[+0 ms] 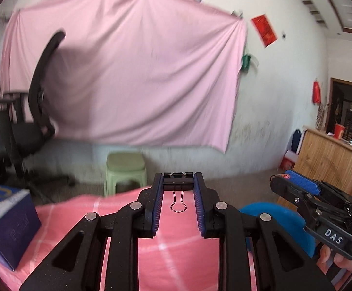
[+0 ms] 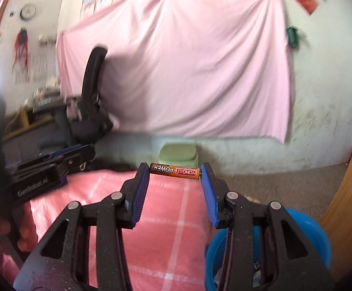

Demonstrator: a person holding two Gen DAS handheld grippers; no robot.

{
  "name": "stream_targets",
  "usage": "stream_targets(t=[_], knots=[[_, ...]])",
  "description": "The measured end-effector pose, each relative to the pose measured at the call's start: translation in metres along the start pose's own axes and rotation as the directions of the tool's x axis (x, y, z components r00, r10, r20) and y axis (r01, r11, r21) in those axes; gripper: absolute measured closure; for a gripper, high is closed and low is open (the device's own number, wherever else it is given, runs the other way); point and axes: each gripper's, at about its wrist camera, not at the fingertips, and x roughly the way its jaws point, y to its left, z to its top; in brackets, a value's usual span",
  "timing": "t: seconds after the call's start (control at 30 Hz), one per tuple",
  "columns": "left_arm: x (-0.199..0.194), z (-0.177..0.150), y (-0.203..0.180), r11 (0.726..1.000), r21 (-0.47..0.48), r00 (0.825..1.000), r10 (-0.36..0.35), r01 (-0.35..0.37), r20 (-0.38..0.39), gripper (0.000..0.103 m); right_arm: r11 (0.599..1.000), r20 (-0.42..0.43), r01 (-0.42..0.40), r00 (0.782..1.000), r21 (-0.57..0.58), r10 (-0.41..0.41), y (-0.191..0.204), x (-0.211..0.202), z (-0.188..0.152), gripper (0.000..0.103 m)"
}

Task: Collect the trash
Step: 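Carry the binder clip and battery over the blue bucket and release both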

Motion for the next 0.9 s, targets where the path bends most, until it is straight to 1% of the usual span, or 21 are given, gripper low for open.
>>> stream_targets(t=[0.1,0.2,0.33,0.5,0.73,0.9], knots=[[-0.010,0.011,-0.023,0.999,0.042,0.998,-0.011,0.008,0.062,0.082,0.999,0.072,0.032,0.997,0.021,-0.034,-0.008,-0.019,0.008,0.039],[-0.016,0.017,-0.044,0.997,0.073,0.995,-0.033,0.026,0.097,0.082,0.996,0.129,0.070,0.989,0.047,-0.076,-0.021,-0.039,0.012,0.039],[-0.016,0.022,-0.073,0.994,0.097,0.990,-0.070,0.059,0.120,0.082,0.990,0.173,0.121,0.976,0.077,-0.133,-0.040,-0.057,0.014,0.039],[-0.014,0.025,-0.106,0.988,0.132,0.986,-0.101,0.083,0.132,0.082,0.982,0.194,0.162,0.964,0.102,-0.179,-0.061,-0.077,0.007,0.039],[-0.006,0.013,-0.147,0.976,0.171,0.985,-0.149,0.133,0.087,0.082,0.972,0.164,0.206,0.961,0.117,-0.224,-0.088,-0.096,-0.009,0.039],[0.011,-0.001,-0.166,0.966,0.192,0.984,-0.177,0.173,0.004,0.082,0.966,0.122,0.225,0.963,0.131,-0.241,-0.101,-0.099,-0.021,0.039]])
